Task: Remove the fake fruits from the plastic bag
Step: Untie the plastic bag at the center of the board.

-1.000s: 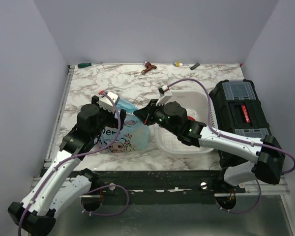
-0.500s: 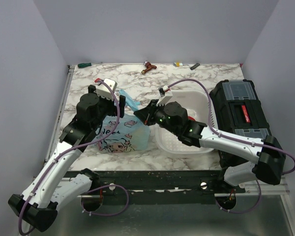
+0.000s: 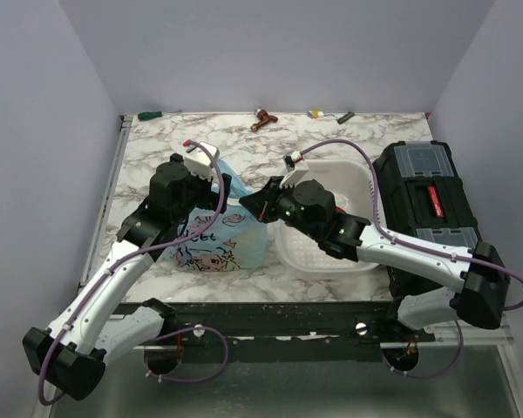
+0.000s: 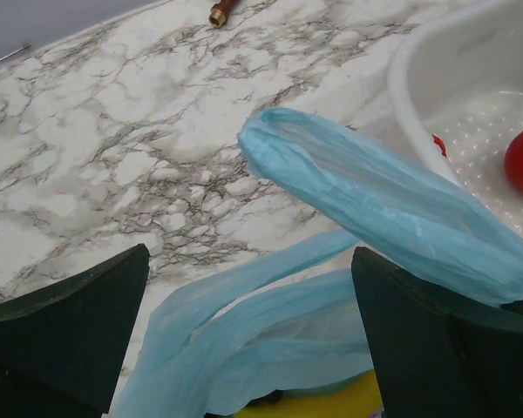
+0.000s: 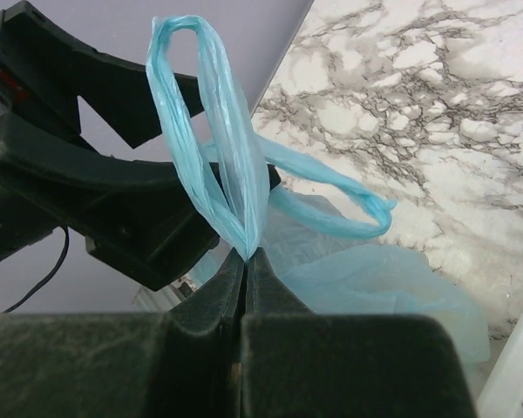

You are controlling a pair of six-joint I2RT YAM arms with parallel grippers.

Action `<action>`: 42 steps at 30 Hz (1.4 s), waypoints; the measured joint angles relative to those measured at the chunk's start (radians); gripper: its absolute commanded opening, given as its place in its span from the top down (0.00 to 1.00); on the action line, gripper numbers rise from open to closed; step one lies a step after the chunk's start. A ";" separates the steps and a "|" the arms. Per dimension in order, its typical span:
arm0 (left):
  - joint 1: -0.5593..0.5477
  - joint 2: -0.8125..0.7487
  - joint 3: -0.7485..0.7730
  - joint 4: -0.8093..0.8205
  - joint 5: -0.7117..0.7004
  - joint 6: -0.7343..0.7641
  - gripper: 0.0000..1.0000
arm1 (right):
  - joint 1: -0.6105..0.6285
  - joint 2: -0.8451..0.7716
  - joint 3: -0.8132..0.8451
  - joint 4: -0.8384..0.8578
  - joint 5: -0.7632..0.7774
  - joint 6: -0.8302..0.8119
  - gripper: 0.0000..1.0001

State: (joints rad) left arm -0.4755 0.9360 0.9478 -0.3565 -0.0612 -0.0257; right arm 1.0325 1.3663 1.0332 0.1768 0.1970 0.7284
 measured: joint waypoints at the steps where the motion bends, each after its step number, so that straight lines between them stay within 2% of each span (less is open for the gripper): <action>1: 0.000 0.008 0.005 0.001 0.000 0.003 0.01 | 0.000 0.000 0.000 0.000 0.000 0.000 0.99; 5: 0.008 0.049 0.020 -0.004 0.008 0.003 0.01 | 0.000 0.000 0.000 0.000 0.000 0.000 0.99; 10: 0.012 0.024 0.019 -0.012 0.080 0.002 0.01 | 0.000 0.000 0.002 0.001 0.000 -0.001 0.99; 18: 0.016 -0.208 -0.095 0.113 0.119 0.003 0.01 | 0.000 -0.001 -0.002 0.004 -0.001 0.000 0.99; 26: 0.018 -0.122 -0.112 0.138 0.068 0.027 0.01 | 0.000 -0.002 -0.003 0.008 -0.005 0.002 0.99; 36: 0.018 -0.104 -0.155 0.206 0.026 0.067 0.02 | 0.000 -0.001 -0.004 0.013 -0.024 0.013 0.99; 38: 0.018 -0.082 -0.156 0.227 0.000 0.076 0.09 | 0.000 -0.001 -0.004 0.014 -0.033 0.013 0.99; 41: 0.018 -0.043 -0.155 0.240 -0.022 0.093 0.33 | 0.000 0.001 -0.004 0.018 -0.046 0.016 0.99; 42: 0.018 -0.025 -0.151 0.238 -0.027 0.098 0.46 | 0.000 0.002 -0.004 0.017 -0.050 0.016 0.99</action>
State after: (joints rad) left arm -0.4576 0.9112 0.7971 -0.1181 -0.0883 0.0727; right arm 1.0321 1.3682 1.0294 0.1940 0.1474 0.7448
